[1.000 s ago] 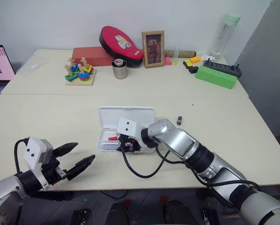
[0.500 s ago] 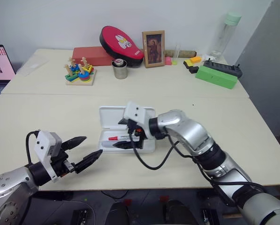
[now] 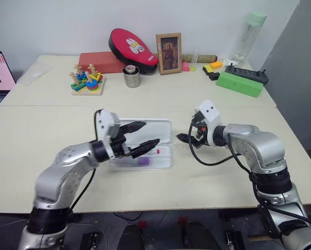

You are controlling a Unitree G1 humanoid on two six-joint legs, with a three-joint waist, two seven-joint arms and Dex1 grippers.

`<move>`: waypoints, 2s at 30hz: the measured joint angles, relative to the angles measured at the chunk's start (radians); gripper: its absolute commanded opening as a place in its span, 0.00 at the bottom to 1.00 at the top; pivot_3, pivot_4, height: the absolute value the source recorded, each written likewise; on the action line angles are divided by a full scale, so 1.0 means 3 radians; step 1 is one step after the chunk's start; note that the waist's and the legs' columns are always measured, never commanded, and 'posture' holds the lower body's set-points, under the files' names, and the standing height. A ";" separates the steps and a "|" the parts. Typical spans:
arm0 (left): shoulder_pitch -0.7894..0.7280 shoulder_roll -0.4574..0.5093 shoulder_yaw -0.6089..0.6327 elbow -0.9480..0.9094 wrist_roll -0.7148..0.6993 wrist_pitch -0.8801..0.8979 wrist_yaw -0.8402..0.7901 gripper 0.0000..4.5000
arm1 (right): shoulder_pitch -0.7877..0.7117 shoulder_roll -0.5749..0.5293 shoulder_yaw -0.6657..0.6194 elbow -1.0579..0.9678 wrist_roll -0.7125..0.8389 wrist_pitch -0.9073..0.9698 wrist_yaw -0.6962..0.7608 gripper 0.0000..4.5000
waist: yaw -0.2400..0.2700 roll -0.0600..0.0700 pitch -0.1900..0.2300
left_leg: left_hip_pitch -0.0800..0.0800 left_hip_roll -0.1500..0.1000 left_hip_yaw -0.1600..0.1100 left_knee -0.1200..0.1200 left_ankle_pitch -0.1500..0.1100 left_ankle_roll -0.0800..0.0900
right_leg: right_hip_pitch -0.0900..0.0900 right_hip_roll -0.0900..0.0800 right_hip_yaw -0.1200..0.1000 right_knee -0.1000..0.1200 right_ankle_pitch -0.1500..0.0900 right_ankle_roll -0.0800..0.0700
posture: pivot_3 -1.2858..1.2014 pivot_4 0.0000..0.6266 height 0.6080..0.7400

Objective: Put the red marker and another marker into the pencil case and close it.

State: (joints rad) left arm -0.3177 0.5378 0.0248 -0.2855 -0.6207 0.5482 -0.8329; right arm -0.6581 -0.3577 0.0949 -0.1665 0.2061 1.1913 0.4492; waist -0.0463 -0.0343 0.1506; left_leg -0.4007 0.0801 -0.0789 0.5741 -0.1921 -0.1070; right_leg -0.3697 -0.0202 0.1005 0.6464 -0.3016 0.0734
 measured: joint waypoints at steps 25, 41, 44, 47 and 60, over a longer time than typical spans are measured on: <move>-0.0198 -0.0213 -0.0065 0.0254 0.0171 -0.0199 -0.0035 1.00 | 0.0032 0.0348 0.0088 0.0713 -0.0382 -0.0390 -0.0643 0.17 | -0.0016 0.0003 0.0001 | -0.0001 0.0000 -0.0001 -0.0001 0.0000 0.0001 | 0.0001 0.0000 -0.0001 0.0001 0.0000 0.0001 | 0.52 0.24 1.00; 0.0375 0.0310 0.0214 0.0022 0.0025 -0.0055 -0.0276 1.00 | 0.0064 -0.0807 0.0352 -0.0513 0.0339 -0.0819 0.1113 0.07 | -0.0048 0.0020 0.0013 | 0.0003 0.0005 -0.0001 -0.0006 -0.0008 0.0013 | 0.0002 0.0003 -0.0004 -0.0006 -0.0004 -0.0004 | 0.52 0.24 1.00; 0.0650 0.0493 0.0334 -0.0083 -0.0032 -0.0025 -0.0385 1.00 | 0.0111 -0.0784 0.0545 -0.0657 0.0486 -0.0961 0.1399 0.07 | -0.0054 0.0020 0.0014 | 0.0002 0.0005 -0.0001 -0.0002 -0.0008 0.0013 | 0.0003 0.0003 -0.0003 -0.0005 -0.0004 -0.0003 | 0.52 0.24 1.00; 0.0873 0.0650 0.0514 -0.0133 -0.0060 -0.0023 -0.0447 1.00 | 0.0113 -0.0697 0.0764 -0.0676 0.0484 -0.1084 0.1491 0.07 | -0.0039 0.0019 0.0014 | 0.0002 0.0004 0.0001 -0.0001 -0.0007 0.0012 | 0.0000 0.0001 -0.0002 -0.0007 -0.0005 -0.0002 | 0.52 0.24 1.00; 0.1416 0.0826 0.0858 -0.0508 -0.0237 0.0081 -0.0455 1.00 | -0.0044 -0.0286 0.1382 -0.0010 0.0002 -0.1414 0.1398 0.07 | 0.0010 0.0014 0.0010 | 0.0002 0.0005 0.0002 0.0002 -0.0007 0.0011 | -0.0010 0.0000 -0.0004 -0.0005 -0.0003 -0.0003 | 0.52 0.24 1.00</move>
State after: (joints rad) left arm 0.1071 0.7855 0.2823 -0.4380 -0.6918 0.5727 -0.9694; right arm -0.6714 -0.4436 0.5095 -0.1695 0.2067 0.7671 0.8686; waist -0.0433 -0.0302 0.1536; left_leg -0.4001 0.0816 -0.0784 0.5747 -0.1942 -0.1038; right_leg -0.3727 -0.0204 0.0993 0.6449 -0.3026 0.0726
